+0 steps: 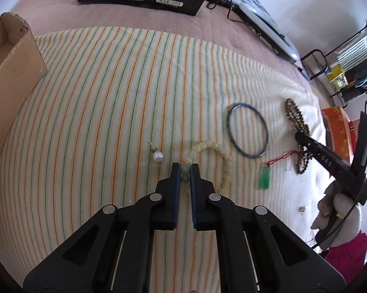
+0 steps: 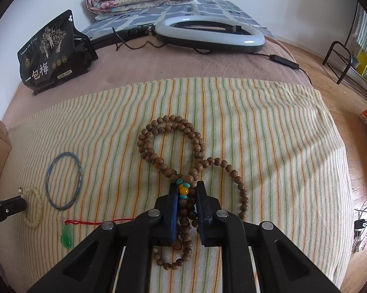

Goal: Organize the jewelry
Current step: 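Close the left tool on the cream bracelet while the right tool grasps the brown mala, then carry the cream bracelet with the left tool while the right tool carries the mala to the box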

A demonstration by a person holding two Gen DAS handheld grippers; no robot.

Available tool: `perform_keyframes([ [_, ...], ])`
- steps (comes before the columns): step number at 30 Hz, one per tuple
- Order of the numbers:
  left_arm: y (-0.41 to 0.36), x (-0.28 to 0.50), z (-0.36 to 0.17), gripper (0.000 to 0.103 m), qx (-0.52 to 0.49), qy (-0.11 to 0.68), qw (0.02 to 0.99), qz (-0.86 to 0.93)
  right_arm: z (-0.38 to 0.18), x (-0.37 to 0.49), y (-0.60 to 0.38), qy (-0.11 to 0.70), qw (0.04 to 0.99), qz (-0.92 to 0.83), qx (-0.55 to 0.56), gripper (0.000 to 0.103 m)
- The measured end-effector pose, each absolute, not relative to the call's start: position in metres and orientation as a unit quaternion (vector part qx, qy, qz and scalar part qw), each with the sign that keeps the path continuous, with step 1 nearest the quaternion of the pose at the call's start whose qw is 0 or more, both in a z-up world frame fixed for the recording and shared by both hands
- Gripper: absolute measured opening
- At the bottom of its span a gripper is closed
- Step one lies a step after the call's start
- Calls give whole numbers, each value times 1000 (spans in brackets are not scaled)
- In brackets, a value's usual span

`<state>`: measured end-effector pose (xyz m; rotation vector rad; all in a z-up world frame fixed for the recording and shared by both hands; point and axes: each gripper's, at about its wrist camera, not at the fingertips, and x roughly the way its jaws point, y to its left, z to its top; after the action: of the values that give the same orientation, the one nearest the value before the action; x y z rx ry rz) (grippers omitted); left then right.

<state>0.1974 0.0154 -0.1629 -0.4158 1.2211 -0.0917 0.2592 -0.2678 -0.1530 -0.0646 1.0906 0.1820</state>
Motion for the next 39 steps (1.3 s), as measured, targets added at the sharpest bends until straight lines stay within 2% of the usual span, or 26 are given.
perform_keyframes([
  [25, 17, 173, -85, 5, -201, 490, 842, -99, -51, 213, -249, 410, 904, 123, -1, 11],
  [39, 53, 143, -45, 5, -194, 439, 872, -96, -13, 183, -188, 378, 908, 180, -5, 11],
])
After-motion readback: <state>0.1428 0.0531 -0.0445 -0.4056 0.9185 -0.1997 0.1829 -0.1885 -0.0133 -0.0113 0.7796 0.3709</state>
